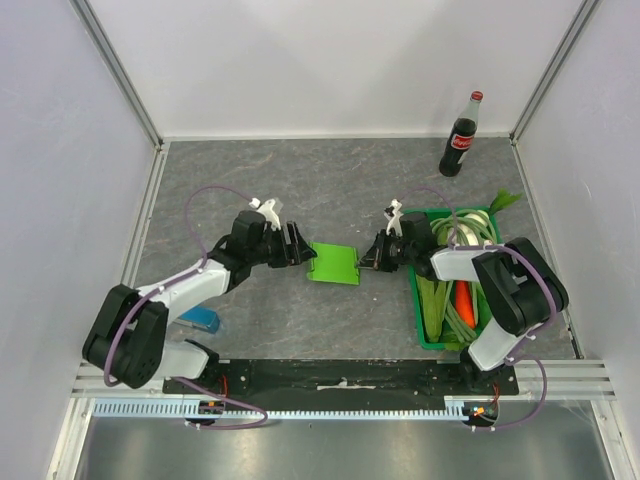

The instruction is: Fold the paper box

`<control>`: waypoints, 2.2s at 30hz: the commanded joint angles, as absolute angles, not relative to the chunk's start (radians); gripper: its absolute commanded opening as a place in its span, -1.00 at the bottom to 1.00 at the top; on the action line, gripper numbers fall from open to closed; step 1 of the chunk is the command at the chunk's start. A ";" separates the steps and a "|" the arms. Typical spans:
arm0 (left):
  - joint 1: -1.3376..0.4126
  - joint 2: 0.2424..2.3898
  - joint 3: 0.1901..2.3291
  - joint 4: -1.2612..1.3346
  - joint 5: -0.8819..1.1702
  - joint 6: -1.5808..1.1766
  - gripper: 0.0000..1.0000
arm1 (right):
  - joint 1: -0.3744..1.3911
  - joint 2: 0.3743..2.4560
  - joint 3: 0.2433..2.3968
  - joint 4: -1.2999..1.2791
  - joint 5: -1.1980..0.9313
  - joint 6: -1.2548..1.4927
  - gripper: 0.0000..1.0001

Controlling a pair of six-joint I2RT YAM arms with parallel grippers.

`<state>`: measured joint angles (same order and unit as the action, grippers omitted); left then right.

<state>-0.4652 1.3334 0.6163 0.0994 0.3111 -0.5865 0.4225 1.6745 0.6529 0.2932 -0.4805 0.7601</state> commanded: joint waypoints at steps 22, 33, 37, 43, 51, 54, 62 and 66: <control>-0.459 1.600 0.647 0.436 0.522 -0.909 -0.35 | 0.431 1.643 0.712 0.077 -0.388 0.514 -0.69; -0.316 1.401 0.629 0.019 0.699 -1.183 -0.40 | 0.948 1.264 0.851 -0.220 0.188 0.043 0.57; -0.282 1.431 0.644 -0.041 0.828 -1.238 -0.42 | 1.159 1.242 0.815 -0.120 0.428 -0.060 0.57; -0.264 1.439 0.597 -0.034 0.931 -1.334 -0.44 | 1.233 1.383 0.851 -0.063 0.476 -0.199 0.49; -0.256 1.401 0.560 0.030 0.971 -1.410 -0.40 | 1.253 1.450 0.835 0.073 0.696 -0.227 -0.04; -0.256 1.411 0.516 0.142 0.991 -1.449 -0.23 | 1.250 1.419 0.818 0.074 0.650 -0.212 -0.41; -0.146 1.188 0.532 -0.067 0.806 -1.006 0.39 | 1.194 1.385 0.830 -0.101 0.467 -0.103 -0.49; -0.140 0.962 0.572 -0.210 0.514 -0.766 0.31 | 1.082 1.410 0.874 -0.204 0.202 -0.043 -0.46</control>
